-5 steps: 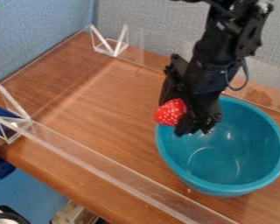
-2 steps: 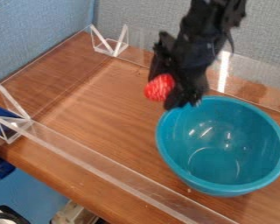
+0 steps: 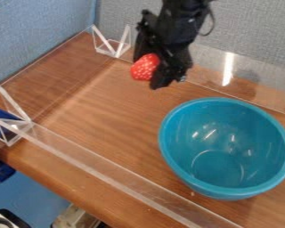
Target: Remove the strawberry from inside the blue bowl and put it on the table
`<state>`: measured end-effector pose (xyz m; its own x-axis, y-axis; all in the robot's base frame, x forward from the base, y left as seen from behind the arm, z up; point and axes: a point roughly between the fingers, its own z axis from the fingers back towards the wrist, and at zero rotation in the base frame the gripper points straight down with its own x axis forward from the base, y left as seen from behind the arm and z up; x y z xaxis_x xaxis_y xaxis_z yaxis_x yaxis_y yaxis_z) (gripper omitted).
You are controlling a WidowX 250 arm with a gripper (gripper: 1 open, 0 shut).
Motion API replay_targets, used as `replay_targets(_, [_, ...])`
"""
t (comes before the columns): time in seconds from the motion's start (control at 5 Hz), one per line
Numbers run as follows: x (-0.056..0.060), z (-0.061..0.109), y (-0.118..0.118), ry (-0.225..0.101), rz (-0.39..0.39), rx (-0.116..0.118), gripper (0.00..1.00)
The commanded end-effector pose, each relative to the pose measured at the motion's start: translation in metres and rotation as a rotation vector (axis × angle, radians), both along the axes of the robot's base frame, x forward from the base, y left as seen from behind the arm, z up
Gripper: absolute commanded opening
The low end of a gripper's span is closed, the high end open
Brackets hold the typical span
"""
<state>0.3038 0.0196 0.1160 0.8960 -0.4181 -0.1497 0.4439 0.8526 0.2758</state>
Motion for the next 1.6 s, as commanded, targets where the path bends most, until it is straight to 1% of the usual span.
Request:
replay_targets(0.0, [0.010, -0.006, 0.006, -0.025, 0.002, -0.012, 0.00])
replay_targets(0.2, [0.013, -0.022, -0.001, -0.006, -0.017, -0.017, 0.00])
replay_targets(0.6, [0.022, -0.031, -0.020, -0.003, -0.076, -0.024, 0.00])
replay_targets(0.8, [0.028, -0.035, -0.019, 0.005, -0.084, -0.020, 0.00])
replay_targets(1.4, [0.041, -0.032, -0.012, 0.009, -0.092, -0.001, 0.00])
